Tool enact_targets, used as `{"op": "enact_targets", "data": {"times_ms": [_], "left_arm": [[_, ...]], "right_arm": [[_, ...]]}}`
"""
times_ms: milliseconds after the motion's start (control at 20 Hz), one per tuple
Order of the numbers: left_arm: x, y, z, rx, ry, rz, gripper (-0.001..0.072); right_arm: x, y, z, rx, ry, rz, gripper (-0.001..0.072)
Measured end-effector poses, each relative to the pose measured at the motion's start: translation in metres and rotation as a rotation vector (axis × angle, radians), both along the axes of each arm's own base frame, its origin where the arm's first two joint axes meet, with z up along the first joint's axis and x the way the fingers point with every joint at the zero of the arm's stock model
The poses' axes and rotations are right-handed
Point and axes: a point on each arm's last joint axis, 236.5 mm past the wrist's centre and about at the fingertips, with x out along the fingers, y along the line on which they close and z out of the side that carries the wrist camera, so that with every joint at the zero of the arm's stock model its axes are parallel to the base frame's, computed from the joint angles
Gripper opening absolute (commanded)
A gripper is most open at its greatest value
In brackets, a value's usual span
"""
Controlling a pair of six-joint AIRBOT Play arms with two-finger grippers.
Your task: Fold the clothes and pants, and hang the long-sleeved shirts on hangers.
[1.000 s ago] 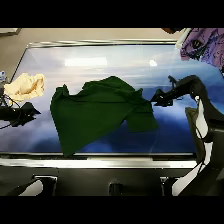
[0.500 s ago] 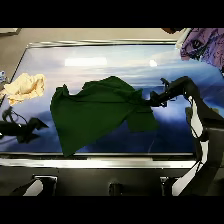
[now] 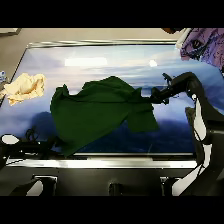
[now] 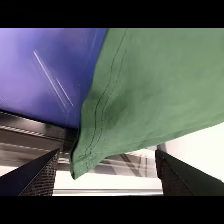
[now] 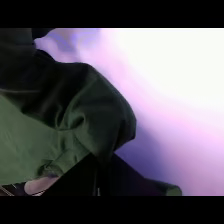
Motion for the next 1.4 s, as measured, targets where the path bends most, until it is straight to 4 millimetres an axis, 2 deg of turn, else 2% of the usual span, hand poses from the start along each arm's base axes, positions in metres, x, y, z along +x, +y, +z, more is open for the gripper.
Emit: {"op": "enact_targets", "data": {"times_ms": [150,200,300,350,400,500,550,600,700,800,850,950,1050,1100,1200,1300,1400], "left_arm": [[-0.004,-0.010,-0.006,-0.006,0.019,-0.024,0.0716],[-0.005,-0.013,-0.008,-0.007,0.022,-0.034,0.0659],[-0.005,-0.022,-0.012,-0.019,0.034,-0.048,0.0361],[-0.004,-0.024,-0.015,-0.017,0.036,-0.053,0.0133],[0.000,-0.027,-0.017,-0.018,0.026,-0.047,0.0017],[0.008,-0.033,-0.015,-0.038,0.006,-0.051,0.0016],[0.019,-0.033,-0.010,-0.036,-0.028,-0.050,0.0015],[0.032,-0.032,-0.003,-0.031,-0.067,-0.049,0.0014],[0.071,-0.029,0.028,-0.015,-0.185,-0.057,0.0013],[0.121,-0.017,0.077,0.041,-0.347,-0.072,0.0013],[0.145,-0.009,0.109,0.082,-0.437,-0.079,0.0013],[0.188,0.011,0.189,0.195,-0.630,-0.088,0.0013],[0.212,0.031,0.280,0.327,-0.824,-0.089,0.0014],[0.216,0.039,0.324,0.384,-0.913,-0.077,0.0014],[0.205,0.052,0.410,0.502,-1.078,-0.058,0.0014],[0.180,0.059,0.473,0.584,-1.202,-0.022,0.0014],[0.149,0.064,0.513,0.643,-1.275,0.017,0.0014]], "right_arm": [[0.000,0.000,0.008,0.000,-0.006,-0.007,0.0030],[0.000,0.000,0.010,-0.001,-0.011,-0.007,0.0030],[0.001,0.000,0.015,-0.002,-0.019,-0.009,0.0030],[0.001,0.000,0.018,-0.002,-0.025,-0.009,0.0030],[0.000,0.000,0.021,-0.003,-0.029,-0.008,0.0030],[0.000,0.000,0.029,-0.004,-0.041,-0.012,0.0029],[0.000,0.001,0.035,-0.003,-0.051,-0.011,0.0029],[0.002,0.001,0.043,0.000,-0.071,-0.016,0.0028],[0.014,0.002,0.071,0.001,-0.159,-0.041,0.0028],[0.034,-0.001,0.119,-0.011,-0.313,-0.085,0.0028],[0.045,-0.004,0.153,-0.019,-0.412,-0.112,0.0028],[0.056,-0.010,0.234,-0.040,-0.622,-0.164,0.0029],[0.046,-0.018,0.319,-0.076,-0.819,-0.212,0.0029],[0.033,-0.022,0.357,-0.095,-0.902,-0.235,0.0029],[-0.005,-0.029,0.429,-0.143,-1.059,-0.279,0.0029],[-0.055,-0.036,0.487,-0.197,-1.186,-0.328,0.0029],[-0.104,-0.040,0.526,-0.233,-1.273,-0.366,0.0029]]}}
